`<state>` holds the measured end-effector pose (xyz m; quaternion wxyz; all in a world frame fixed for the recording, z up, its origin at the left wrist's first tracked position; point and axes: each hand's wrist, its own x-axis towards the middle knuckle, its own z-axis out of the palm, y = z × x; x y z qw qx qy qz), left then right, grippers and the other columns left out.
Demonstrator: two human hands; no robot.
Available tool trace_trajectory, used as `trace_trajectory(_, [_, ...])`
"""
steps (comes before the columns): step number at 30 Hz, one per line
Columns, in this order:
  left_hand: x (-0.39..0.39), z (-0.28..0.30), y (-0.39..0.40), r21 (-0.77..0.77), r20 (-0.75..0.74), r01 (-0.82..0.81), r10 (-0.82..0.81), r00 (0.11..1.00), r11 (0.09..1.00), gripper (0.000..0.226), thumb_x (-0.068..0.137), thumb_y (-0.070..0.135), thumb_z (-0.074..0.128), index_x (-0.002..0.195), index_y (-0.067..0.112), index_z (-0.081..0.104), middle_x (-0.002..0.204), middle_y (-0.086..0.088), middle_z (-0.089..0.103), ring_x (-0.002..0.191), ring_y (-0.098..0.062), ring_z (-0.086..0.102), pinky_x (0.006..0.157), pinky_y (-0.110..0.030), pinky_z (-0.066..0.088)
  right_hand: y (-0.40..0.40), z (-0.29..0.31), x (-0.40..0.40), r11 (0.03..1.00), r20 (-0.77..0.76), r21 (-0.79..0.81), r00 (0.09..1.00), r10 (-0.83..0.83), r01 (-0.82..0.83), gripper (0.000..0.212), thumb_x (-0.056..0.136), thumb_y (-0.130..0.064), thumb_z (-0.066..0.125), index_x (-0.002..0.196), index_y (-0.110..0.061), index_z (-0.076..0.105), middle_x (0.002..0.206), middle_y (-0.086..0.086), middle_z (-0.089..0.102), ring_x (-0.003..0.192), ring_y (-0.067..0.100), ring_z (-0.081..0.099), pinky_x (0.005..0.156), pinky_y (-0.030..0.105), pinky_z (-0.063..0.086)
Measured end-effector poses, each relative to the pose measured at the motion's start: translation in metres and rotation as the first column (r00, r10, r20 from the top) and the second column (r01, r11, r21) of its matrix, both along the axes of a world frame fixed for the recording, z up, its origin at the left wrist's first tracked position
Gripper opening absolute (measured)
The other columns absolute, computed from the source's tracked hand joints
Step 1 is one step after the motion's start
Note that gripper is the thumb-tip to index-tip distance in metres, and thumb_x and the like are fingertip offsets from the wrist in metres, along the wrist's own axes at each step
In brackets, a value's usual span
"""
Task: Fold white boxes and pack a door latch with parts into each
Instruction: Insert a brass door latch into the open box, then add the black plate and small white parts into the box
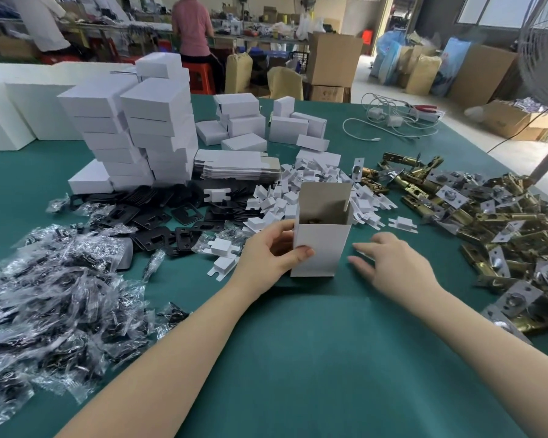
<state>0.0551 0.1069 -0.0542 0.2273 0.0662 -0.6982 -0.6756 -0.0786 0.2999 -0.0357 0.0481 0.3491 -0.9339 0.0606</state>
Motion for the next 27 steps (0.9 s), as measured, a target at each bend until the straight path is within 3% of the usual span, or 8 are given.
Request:
trace_trajectory(6, [0.000, 0.000, 0.000, 0.000, -0.002, 0.006, -0.006, 1.000, 1.000, 0.039, 0.079, 0.017, 0.077, 0.112, 0.036, 0.065, 0.106, 0.007, 0.074, 0.101, -0.011, 0.069, 0.081, -0.018, 0.053, -0.006, 0.000, -0.006, 0.986, 0.103, -0.108, 0.988, -0.116, 0.128, 0.031, 0.097, -0.024, 0.052, 0.125, -0.027, 0.064, 0.120, 0.006, 0.062, 0.109, 0.029, 0.058, 0.079, 0.034, 0.046])
trace_trajectory(8, [0.000, 0.000, 0.000, -0.004, -0.002, 0.005, -0.005, 1.000, 1.000, 0.040, 0.078, 0.018, 0.077, 0.112, 0.037, 0.065, 0.106, 0.008, 0.074, 0.101, -0.011, 0.070, 0.081, -0.018, 0.053, -0.008, 0.013, -0.014, 0.924, 0.150, -0.354, 0.984, -0.099, 0.147, 0.032, 0.093, -0.021, 0.057, 0.124, -0.023, 0.065, 0.112, 0.007, 0.068, 0.098, 0.025, 0.062, 0.080, 0.030, 0.047])
trace_trajectory(11, [0.000, 0.000, -0.001, -0.018, -0.007, 0.010, -0.010, 1.000, 1.000, 0.041, 0.078, 0.021, 0.077, 0.115, 0.035, 0.065, 0.107, 0.005, 0.074, 0.102, -0.013, 0.070, 0.084, -0.022, 0.054, -0.015, 0.050, -0.004, 0.471, 0.149, -0.879, 0.981, 0.127, 0.073, 0.032, 0.090, -0.021, 0.066, 0.120, -0.033, 0.060, 0.093, -0.012, 0.066, 0.078, 0.010, 0.067, 0.071, 0.020, 0.050])
trace_trajectory(13, [-0.001, 0.000, 0.000, -0.020, -0.010, 0.014, -0.014, 1.000, 1.000, 0.041, 0.077, 0.022, 0.077, 0.114, 0.036, 0.065, 0.107, 0.003, 0.074, 0.102, -0.015, 0.070, 0.086, -0.024, 0.054, -0.019, 0.069, 0.011, 0.246, 0.035, -0.967, 0.922, 0.386, -0.066, 0.036, 0.090, -0.017, 0.068, 0.116, -0.039, 0.055, 0.092, -0.017, 0.063, 0.078, 0.008, 0.069, 0.068, 0.018, 0.051])
trace_trajectory(15, [-0.001, 0.000, 0.000, -0.013, -0.017, 0.013, -0.014, 1.000, 1.000, 0.040, 0.077, 0.022, 0.077, 0.111, 0.040, 0.067, 0.105, 0.002, 0.075, 0.101, -0.017, 0.070, 0.086, -0.025, 0.054, -0.022, 0.077, 0.023, 0.304, -0.056, -0.922, 0.860, 0.508, -0.240, 0.033, 0.090, -0.016, 0.068, 0.114, -0.036, 0.057, 0.095, -0.016, 0.062, 0.082, 0.007, 0.068, 0.071, 0.016, 0.050])
trace_trajectory(17, [-0.002, 0.000, -0.001, -0.008, -0.023, 0.016, -0.016, 1.000, 1.000, 0.040, 0.076, 0.021, 0.077, 0.111, 0.039, 0.067, 0.105, 0.001, 0.075, 0.101, -0.018, 0.070, 0.085, -0.025, 0.054, -0.023, 0.075, 0.025, 0.492, -0.125, -0.782, 0.869, 0.478, -0.383, 0.028, 0.088, -0.017, 0.069, 0.111, -0.031, 0.061, 0.096, -0.017, 0.063, 0.089, 0.006, 0.063, 0.075, 0.018, 0.049])
trace_trajectory(20, [-0.002, -0.002, -0.001, 0.003, -0.027, 0.022, -0.022, 0.999, 1.000, 0.041, 0.077, 0.019, 0.077, 0.114, 0.032, 0.066, 0.105, -0.001, 0.075, 0.101, -0.019, 0.070, 0.085, -0.025, 0.054, -0.022, 0.066, 0.023, 0.675, -0.163, -0.607, 0.897, 0.411, -0.419, 0.028, 0.087, -0.013, 0.071, 0.111, -0.024, 0.065, 0.101, -0.014, 0.063, 0.093, 0.007, 0.057, 0.083, 0.021, 0.044])
trace_trajectory(27, [-0.004, -0.004, -0.002, -0.013, -0.009, 0.024, -0.024, 1.000, 1.000, 0.041, 0.084, 0.004, 0.074, 0.120, 0.020, 0.063, 0.105, -0.004, 0.074, 0.098, -0.018, 0.071, 0.083, -0.024, 0.054, -0.021, 0.040, 0.025, 0.632, -0.107, -0.705, 0.929, 0.353, -0.321, 0.027, 0.086, -0.026, 0.070, 0.113, -0.029, 0.065, 0.116, -0.010, 0.050, 0.099, 0.009, 0.054, 0.086, 0.016, 0.040])
